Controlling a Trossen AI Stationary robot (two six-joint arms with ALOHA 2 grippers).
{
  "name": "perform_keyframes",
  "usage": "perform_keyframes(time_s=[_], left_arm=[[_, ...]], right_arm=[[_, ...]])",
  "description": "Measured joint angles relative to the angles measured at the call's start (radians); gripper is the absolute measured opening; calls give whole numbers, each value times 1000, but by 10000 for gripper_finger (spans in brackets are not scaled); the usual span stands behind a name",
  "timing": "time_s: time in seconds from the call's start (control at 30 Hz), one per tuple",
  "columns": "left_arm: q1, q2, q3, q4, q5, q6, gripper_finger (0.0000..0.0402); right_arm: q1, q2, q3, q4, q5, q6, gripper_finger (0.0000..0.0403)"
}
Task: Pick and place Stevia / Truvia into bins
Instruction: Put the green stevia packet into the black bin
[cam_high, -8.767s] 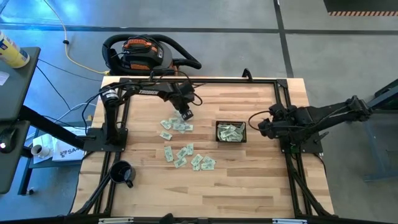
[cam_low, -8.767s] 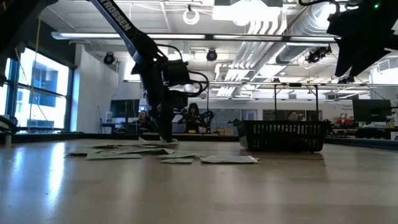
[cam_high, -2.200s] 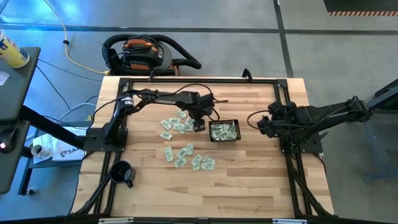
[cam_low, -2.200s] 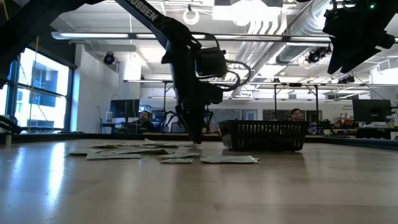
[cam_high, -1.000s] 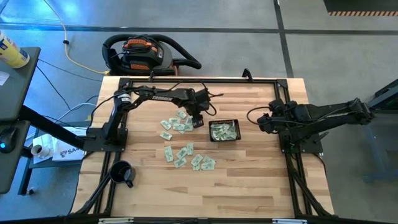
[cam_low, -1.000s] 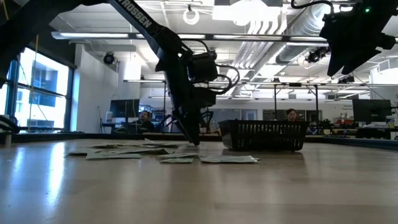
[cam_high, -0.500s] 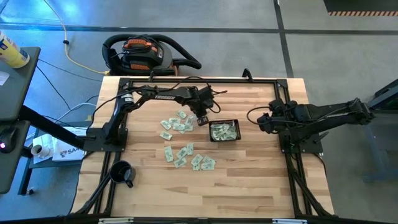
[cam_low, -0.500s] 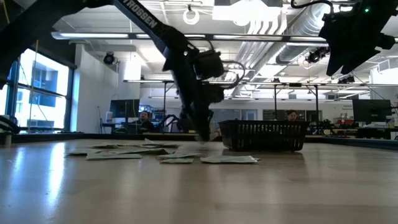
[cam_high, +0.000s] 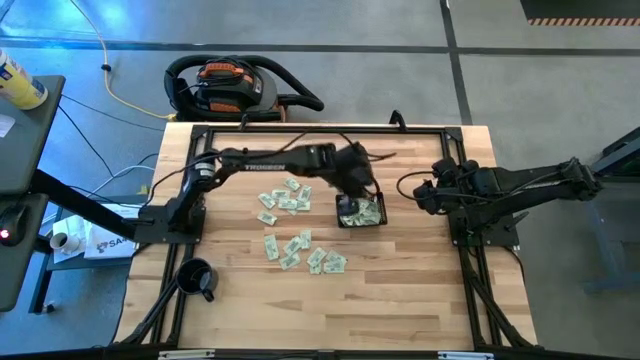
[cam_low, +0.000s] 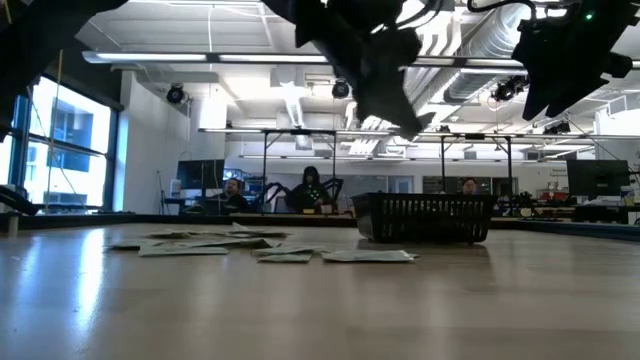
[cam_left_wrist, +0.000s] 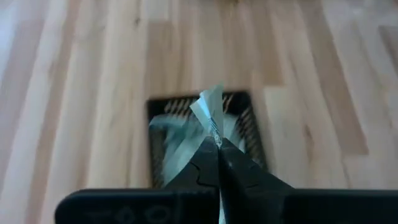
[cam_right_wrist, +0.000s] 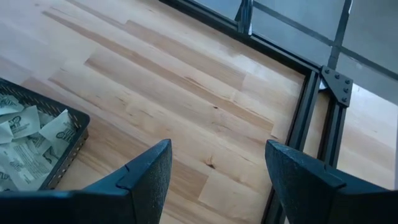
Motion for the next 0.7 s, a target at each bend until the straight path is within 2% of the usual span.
perform_keyframes(time_s=[0.07, 0.23, 0.37, 0.53, 0.7], left_arm=[[-17, 31, -1, 62, 1, -4, 35], [-19, 124, -6, 74, 2, -81, 69], [-17, 156, -6, 87, 8, -135, 61], [-28, 157, -4, 90, 75, -133, 59], [-45, 157, -4, 85, 89, -186, 112]], right_arm=[[0, 0, 0, 0, 0, -1, 249], [0, 0, 0, 0, 0, -5, 249], [0, 0, 0, 0, 0, -5, 249], [0, 0, 0, 0, 0, -5, 249], [0, 0, 0, 0, 3, -5, 249]])
